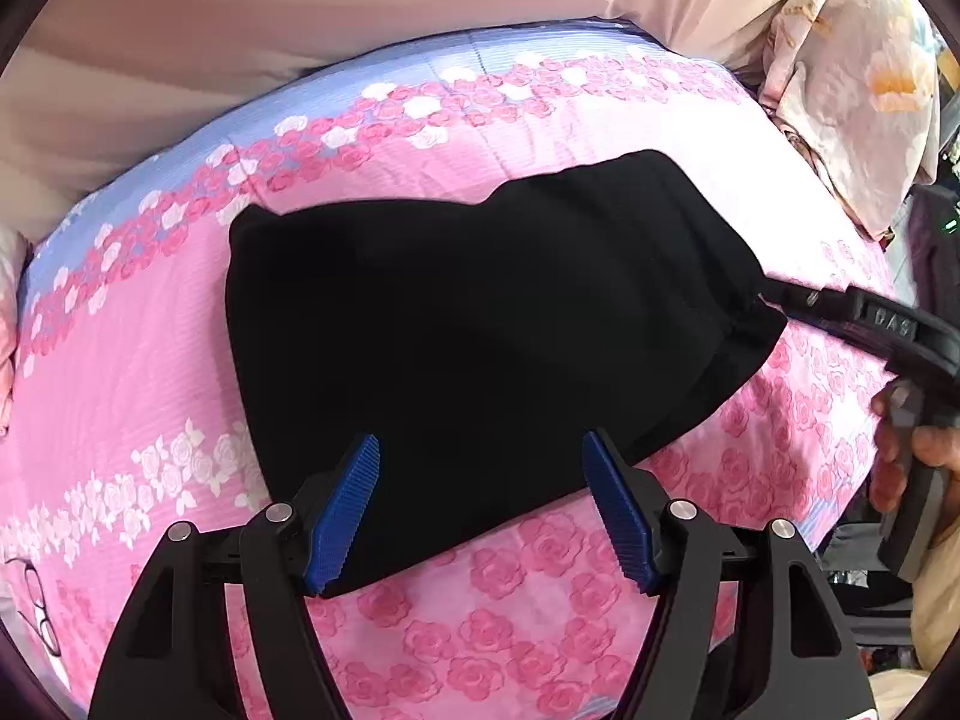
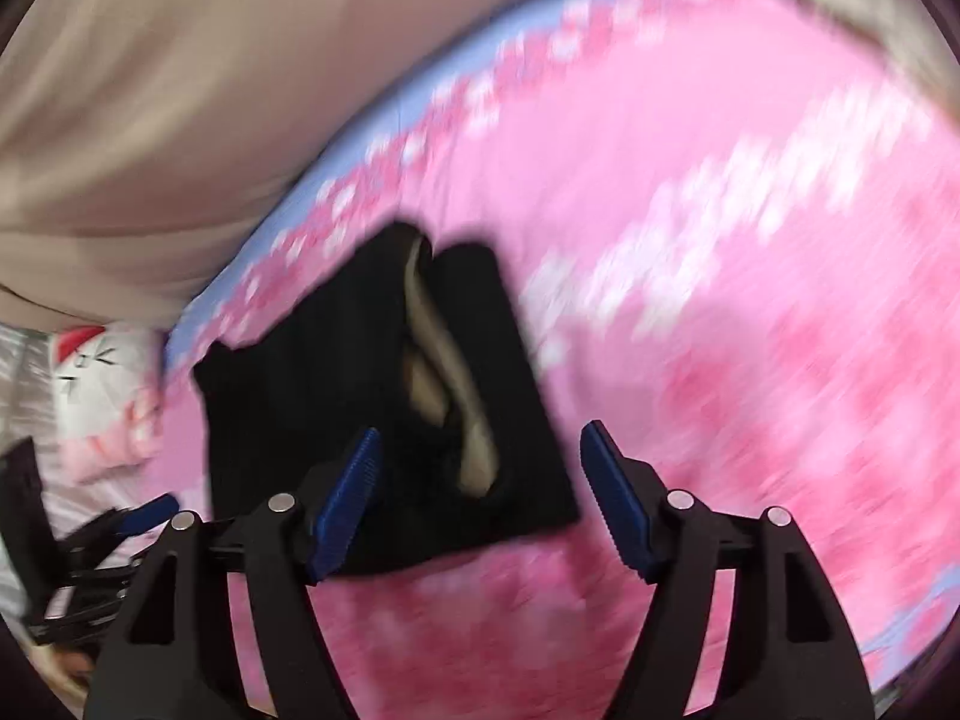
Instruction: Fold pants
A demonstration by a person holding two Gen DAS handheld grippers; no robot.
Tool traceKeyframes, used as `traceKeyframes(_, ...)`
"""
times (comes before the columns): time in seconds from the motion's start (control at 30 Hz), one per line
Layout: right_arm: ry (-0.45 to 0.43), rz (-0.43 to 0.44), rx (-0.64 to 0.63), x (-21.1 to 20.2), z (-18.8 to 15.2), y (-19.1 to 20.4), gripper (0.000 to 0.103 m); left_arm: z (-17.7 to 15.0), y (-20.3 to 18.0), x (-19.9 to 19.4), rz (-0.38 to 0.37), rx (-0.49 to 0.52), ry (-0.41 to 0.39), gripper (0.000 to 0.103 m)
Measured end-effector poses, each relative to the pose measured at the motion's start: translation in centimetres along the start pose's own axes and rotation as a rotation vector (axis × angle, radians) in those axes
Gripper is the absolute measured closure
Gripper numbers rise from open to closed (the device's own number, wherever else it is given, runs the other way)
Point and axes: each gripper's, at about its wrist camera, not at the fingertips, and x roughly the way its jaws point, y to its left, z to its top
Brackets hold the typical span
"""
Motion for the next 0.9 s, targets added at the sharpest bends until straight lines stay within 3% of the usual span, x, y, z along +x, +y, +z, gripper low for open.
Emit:
traceKeyframes(0.13, 0.101, 0.044, -0.103, 2.5, 1.2, 2.4, 0.04, 0.3, -1.0, -0.3, 0.003, -0.001, -0.012, 0.035)
traceKeyframes(0.17, 0.113, 0.043, -0.139, 3.3, 1.1, 2.9, 0.063, 0.4, -1.1, -0.2, 0.004, -0.003, -0.012, 0.035)
traceKeyframes(0.2, 0.141, 0.035, -0.177, 4.2, 0.8, 3.6, 0.092, 0.5, -1.1, -0.1, 0.006, -0.007, -0.01, 0.035)
traceKeyframes(0.23, 0.168, 0.044, -0.191, 4.5, 0.6, 4.3, 0.098, 0.5, -1.1, -0.1, 0.009, -0.01, -0.008, 0.035)
traceKeyframes(0.3, 0.142, 0.081, -0.221, 2.4, 0.6, 5.7, 0.099, 0.6, -1.0, -0.4, 0.017, -0.017, -0.007, 0.035)
traceKeyframes(0.4, 0.095, 0.034, -0.236, -0.6, 0.6, 4.9, 0.099, 0.6, -0.5, -0.8, 0.025, -0.026, -0.018, 0.035)
traceKeyframes(0.5, 0.242, -0.055, -0.204, 3.2, -1.1, 1.0, 0.094, 0.4, -0.1, -0.2, 0.033, -0.04, -0.003, 0.035)
traceKeyframes(0.53, 0.239, -0.053, -0.178, 3.4, -1.5, 0.4, 0.091, 0.4, 0.0, 0.1, 0.032, -0.043, 0.005, 0.035)
traceKeyframes(0.67, 0.039, -0.046, -0.128, -0.9, -0.2, 2.2, 0.089, 0.5, 0.0, 0.3, 0.071, -0.036, 0.028, 0.035)
traceKeyframes(0.73, -0.001, -0.039, -0.17, -1.8, -0.1, 3.6, 0.089, 0.4, -0.1, 0.3, 0.07, -0.03, 0.024, 0.035)
traceKeyframes(0.8, 0.042, -0.048, -0.246, -0.2, -0.6, 4.7, 0.09, 0.4, -0.2, 0.4, 0.069, -0.031, 0.028, 0.035)
traceKeyframes(0.9, 0.175, -0.151, -0.287, 4.0, -2.7, 2.9, 0.096, 0.5, -0.4, 0.2, 0.071, -0.02, 0.019, 0.035)
